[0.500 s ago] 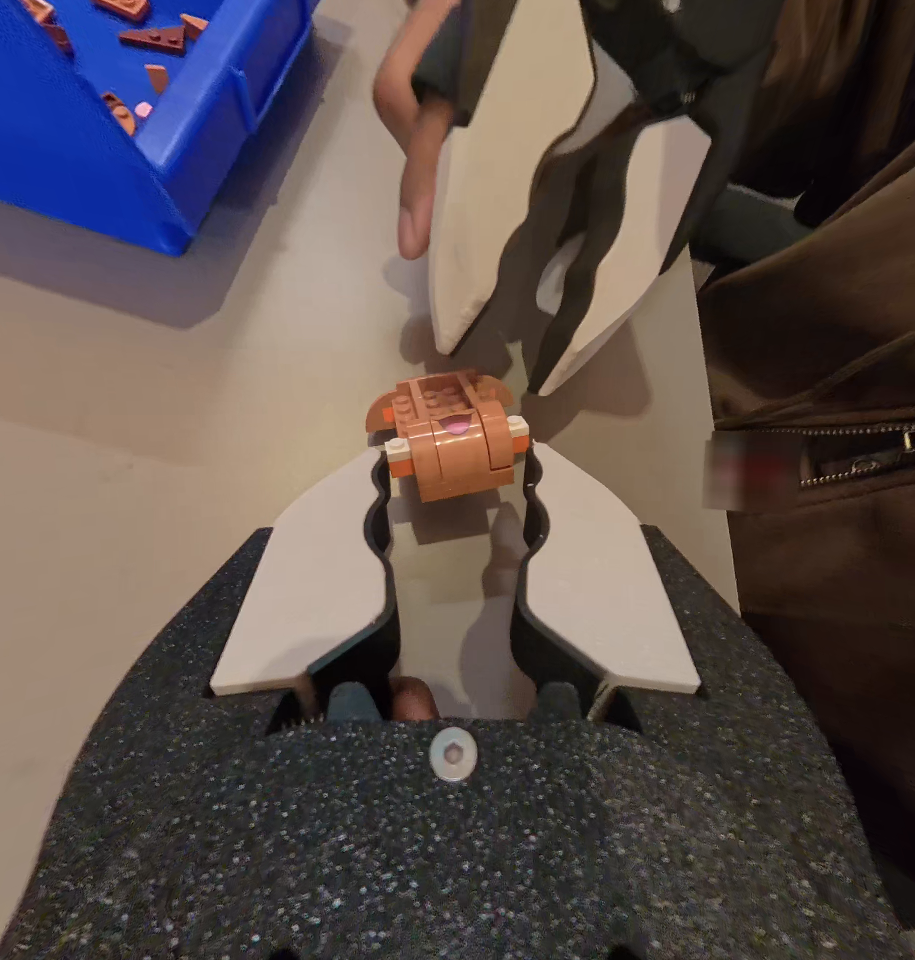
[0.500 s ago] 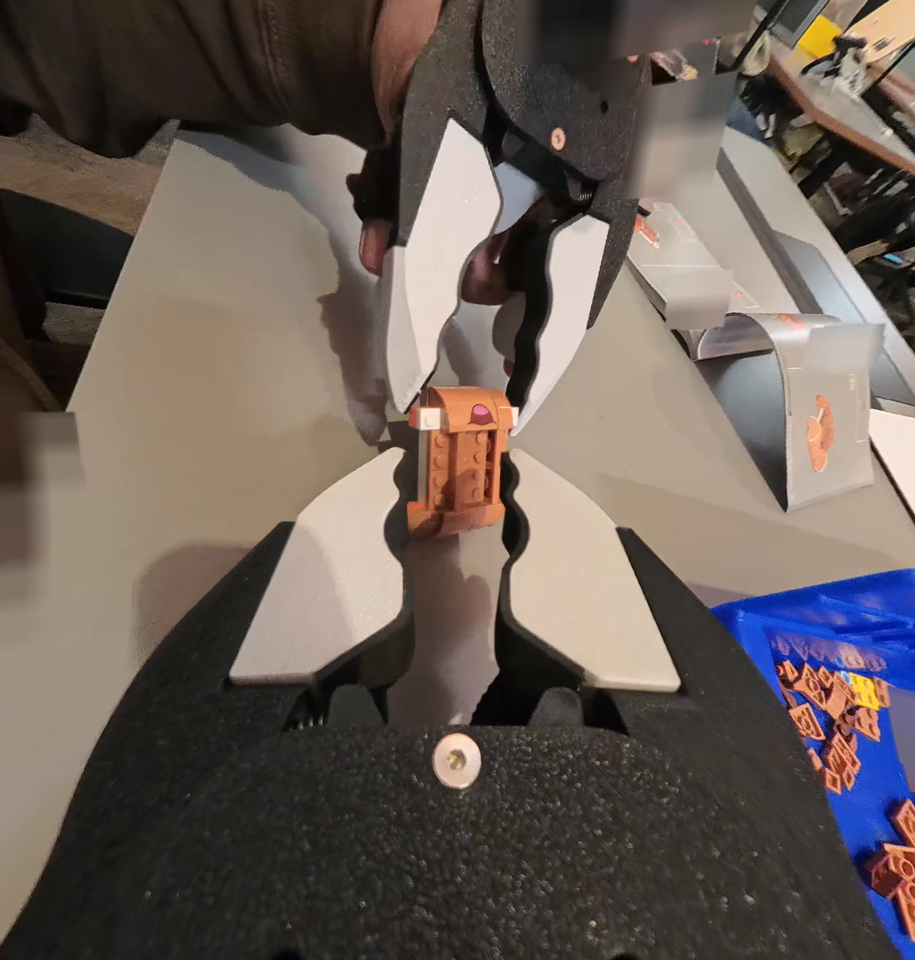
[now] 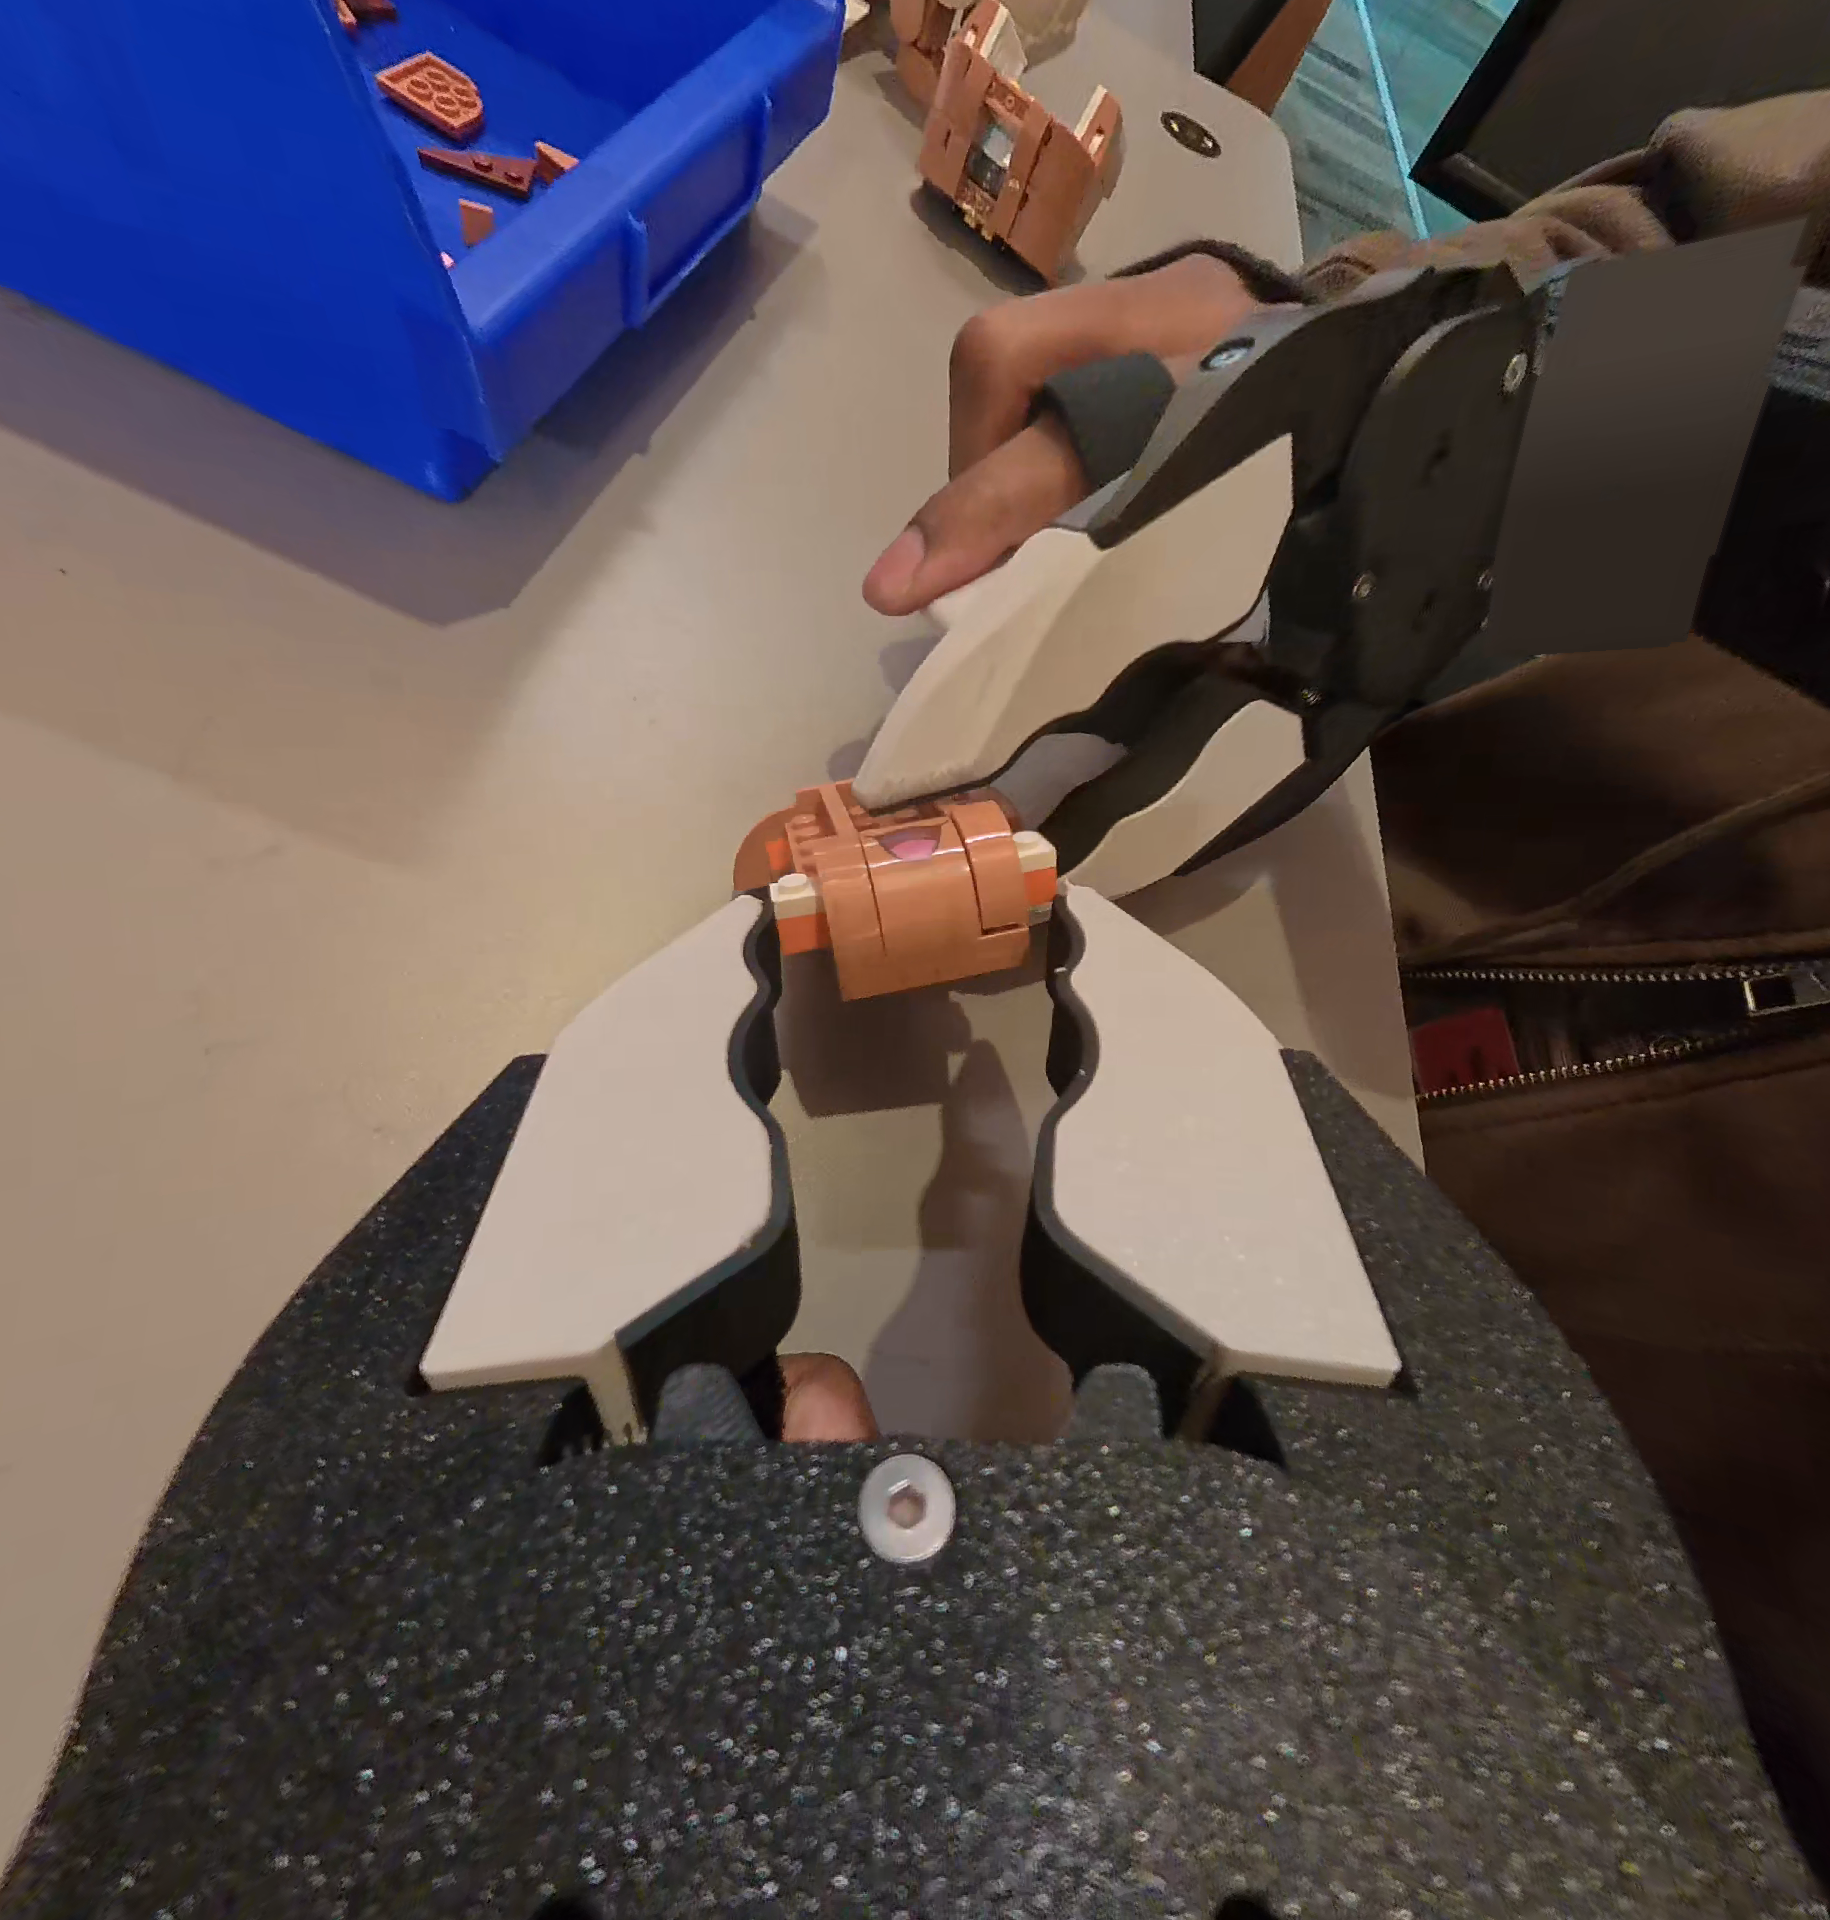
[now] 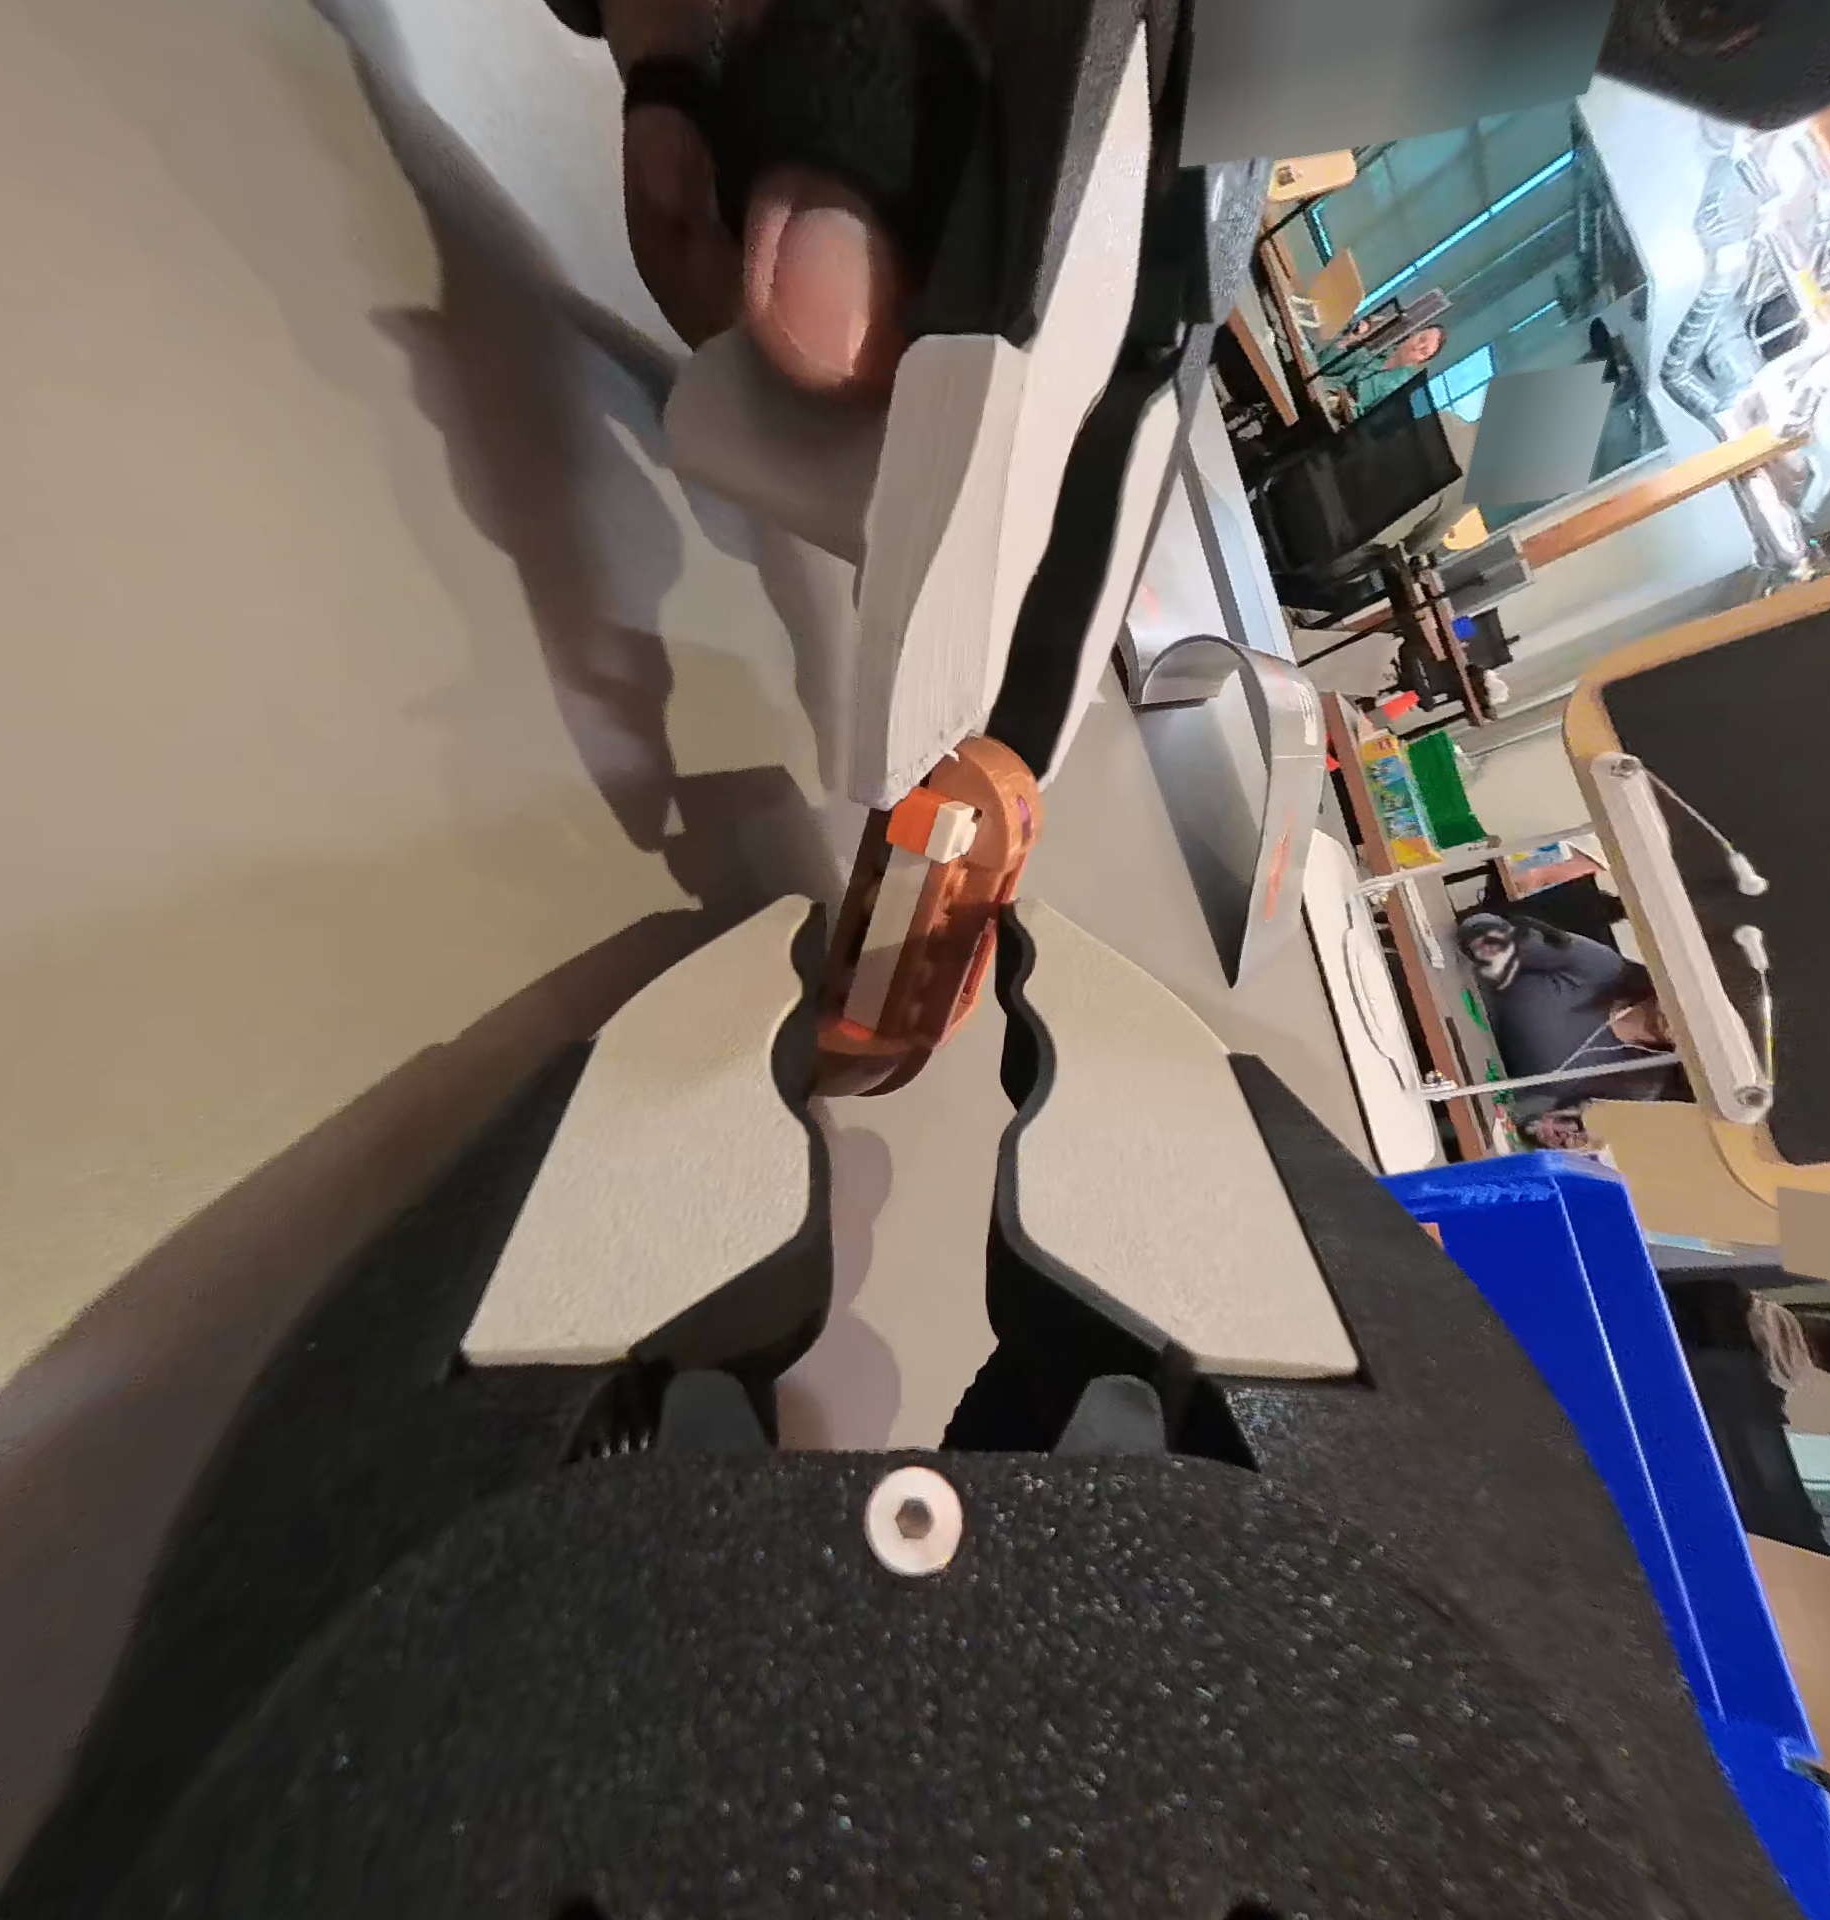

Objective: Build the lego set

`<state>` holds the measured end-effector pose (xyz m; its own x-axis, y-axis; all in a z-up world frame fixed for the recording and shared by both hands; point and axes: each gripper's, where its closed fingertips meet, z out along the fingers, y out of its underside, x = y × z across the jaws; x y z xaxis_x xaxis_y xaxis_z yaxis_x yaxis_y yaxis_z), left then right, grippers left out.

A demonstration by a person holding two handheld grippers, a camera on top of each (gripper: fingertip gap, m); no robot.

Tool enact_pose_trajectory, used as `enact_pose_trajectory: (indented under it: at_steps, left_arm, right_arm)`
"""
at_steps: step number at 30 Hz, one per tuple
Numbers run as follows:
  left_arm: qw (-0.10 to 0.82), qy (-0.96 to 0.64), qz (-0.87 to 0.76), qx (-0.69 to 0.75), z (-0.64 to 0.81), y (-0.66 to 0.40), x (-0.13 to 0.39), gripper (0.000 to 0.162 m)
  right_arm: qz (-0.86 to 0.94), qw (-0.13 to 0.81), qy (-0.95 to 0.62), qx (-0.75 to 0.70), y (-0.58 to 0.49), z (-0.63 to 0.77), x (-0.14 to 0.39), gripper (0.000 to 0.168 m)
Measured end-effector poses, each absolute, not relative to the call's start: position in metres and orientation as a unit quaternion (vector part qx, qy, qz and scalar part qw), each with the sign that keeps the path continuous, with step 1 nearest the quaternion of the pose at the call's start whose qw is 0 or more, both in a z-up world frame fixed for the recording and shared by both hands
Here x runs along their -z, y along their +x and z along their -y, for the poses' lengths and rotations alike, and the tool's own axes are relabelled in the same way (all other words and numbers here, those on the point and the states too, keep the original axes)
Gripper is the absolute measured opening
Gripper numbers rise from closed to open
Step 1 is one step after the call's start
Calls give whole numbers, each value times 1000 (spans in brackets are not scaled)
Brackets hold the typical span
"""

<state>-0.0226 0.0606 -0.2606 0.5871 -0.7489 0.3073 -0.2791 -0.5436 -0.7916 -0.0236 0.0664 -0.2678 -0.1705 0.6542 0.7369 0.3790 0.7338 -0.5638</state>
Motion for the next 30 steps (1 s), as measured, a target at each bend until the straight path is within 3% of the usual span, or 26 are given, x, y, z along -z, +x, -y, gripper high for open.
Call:
enact_pose_trajectory:
  at_steps: [18,24,30]
  left_arm:
    - [418,-782,-358,292,-60,-27,252,49]
    - [515,-730,-399,205,-66,-39,224,58]
    - [623,-574,-529,47,-54,-23,196,60]
  right_arm:
    - [750,565,-314,-140,-26,-70,258,25]
    - [764,553,-291,-161,-24,-71,256,25]
    - [785,520,-274,-196,-22,-77,256,25]
